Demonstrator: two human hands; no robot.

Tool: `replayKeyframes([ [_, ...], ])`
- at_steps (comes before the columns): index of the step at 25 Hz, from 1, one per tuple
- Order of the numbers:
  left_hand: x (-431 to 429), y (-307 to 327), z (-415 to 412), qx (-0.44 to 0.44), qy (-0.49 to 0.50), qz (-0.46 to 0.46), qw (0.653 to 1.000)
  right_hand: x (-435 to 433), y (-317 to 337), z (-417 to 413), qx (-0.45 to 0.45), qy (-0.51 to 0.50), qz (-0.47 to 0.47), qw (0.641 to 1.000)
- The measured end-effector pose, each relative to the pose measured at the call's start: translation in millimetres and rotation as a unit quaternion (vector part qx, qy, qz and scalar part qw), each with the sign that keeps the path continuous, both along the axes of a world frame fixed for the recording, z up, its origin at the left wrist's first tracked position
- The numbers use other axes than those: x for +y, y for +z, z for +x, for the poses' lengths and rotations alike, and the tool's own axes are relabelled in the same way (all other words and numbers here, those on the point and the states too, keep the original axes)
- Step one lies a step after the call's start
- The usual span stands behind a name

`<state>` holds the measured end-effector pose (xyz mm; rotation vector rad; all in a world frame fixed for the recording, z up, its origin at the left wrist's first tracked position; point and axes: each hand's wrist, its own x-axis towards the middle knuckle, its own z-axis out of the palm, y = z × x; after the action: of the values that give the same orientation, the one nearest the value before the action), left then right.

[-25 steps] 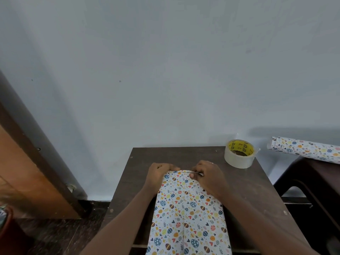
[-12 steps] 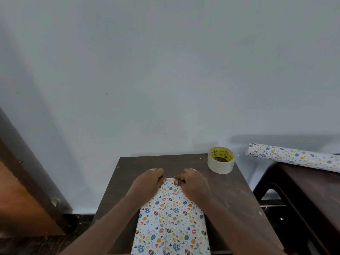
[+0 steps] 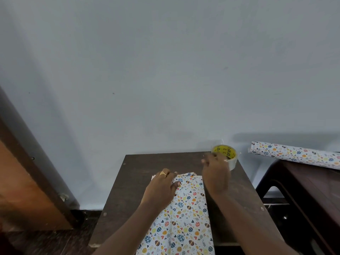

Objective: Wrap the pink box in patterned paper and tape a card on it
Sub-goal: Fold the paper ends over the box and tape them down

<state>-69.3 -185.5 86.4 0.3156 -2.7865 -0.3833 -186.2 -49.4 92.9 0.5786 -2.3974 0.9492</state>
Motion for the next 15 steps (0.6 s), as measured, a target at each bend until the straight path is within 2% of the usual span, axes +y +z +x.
replayKeyframes([
  [2, 2, 1, 0, 0.0, 0.005, -0.004, 1.0, 12, 11, -22, -0.116, -0.087, -0.027, 0.989],
  [4, 4, 3, -1, 0.003, 0.011, 0.0, 1.0, 15, 13, -36, -0.177, -0.077, 0.005, 0.981],
  [6, 7, 4, -2, 0.007, 0.024, -0.011, 1.0, 12, 10, -42, -0.164, -0.063, 0.054, 0.983],
  [9, 8, 2, -2, 0.022, 0.033, -0.04, 0.998, 10, 3, -45, -0.122, -0.062, 0.055, 0.989],
  [13, 7, 3, -6, 0.03, 0.053, -0.04, 0.997, 27, -5, -35, -0.09, 0.039, 0.064, 0.993],
  [15, 10, 8, -13, 0.026, 0.077, -0.078, 0.994, 35, -3, -33, -0.088, 0.077, 0.068, 0.991],
])
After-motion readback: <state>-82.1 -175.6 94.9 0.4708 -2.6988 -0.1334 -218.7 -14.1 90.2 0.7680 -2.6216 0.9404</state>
